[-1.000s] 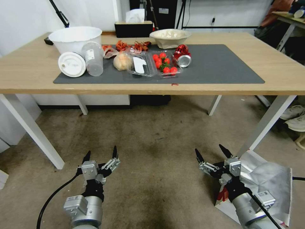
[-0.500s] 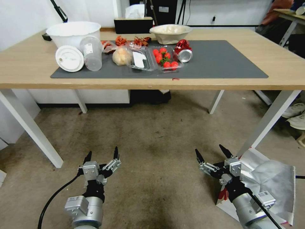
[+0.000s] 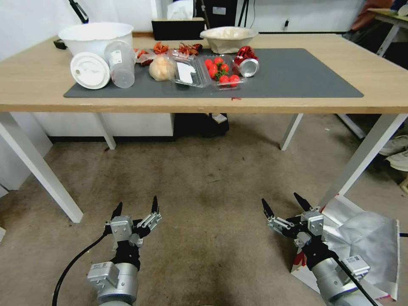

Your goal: Pick up the food delivery bag from the floor and place it on the table.

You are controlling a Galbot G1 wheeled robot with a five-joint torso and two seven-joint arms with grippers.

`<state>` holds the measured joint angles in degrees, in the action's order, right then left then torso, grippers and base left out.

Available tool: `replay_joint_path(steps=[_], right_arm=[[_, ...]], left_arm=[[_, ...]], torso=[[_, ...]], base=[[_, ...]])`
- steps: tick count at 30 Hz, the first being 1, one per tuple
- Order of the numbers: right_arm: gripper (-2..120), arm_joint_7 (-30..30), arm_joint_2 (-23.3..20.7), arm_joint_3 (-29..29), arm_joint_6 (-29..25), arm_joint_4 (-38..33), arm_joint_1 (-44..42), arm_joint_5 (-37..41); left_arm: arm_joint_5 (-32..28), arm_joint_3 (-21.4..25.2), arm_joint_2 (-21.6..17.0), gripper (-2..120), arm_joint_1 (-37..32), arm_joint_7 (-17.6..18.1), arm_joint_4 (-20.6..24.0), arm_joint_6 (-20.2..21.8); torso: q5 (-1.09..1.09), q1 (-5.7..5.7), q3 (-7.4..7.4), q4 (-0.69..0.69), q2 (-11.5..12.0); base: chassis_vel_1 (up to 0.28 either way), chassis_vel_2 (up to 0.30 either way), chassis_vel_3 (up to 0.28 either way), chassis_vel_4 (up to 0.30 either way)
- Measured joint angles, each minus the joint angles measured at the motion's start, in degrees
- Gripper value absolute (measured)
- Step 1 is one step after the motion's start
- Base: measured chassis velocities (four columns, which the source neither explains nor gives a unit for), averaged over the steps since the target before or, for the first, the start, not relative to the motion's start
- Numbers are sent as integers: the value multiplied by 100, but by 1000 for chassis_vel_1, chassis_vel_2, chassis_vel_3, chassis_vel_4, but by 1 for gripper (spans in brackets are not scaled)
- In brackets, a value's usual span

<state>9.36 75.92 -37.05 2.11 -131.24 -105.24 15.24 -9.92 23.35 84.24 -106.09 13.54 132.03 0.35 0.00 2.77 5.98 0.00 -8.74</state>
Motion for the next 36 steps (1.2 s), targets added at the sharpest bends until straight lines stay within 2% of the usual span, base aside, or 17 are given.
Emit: replay_joint_path(steps=[11, 14, 25, 30, 36], right_arm=[[100, 4, -3, -3, 10, 0, 15, 23], [100, 6, 8, 1, 11, -2, -2, 10], [100, 12, -6, -8, 13, -37, -33, 6], [100, 17, -10, -10, 11, -44, -34, 5], [100, 29, -3, -9, -2, -45, -57, -6]], left_arm=[[-71, 12, -3, 100, 11, 13, 7, 31], [-80, 14, -6, 100, 20, 21, 7, 33], [-80, 16, -19, 100, 19, 22, 5, 37], [-52, 24, -29, 100, -14, 7, 8, 38], [-33, 23, -17, 100, -30, 5, 8, 30]], torso=[[0, -39, -182, 0, 220], [0, -45, -290, 0, 334], [0, -61, -468, 0, 528], [0, -74, -599, 0, 682], [0, -91, -598, 0, 749]], base=[[0, 0, 0, 0], [0, 0, 0, 0], [0, 0, 0, 0], [0, 0, 0, 0], [0, 0, 0, 0]])
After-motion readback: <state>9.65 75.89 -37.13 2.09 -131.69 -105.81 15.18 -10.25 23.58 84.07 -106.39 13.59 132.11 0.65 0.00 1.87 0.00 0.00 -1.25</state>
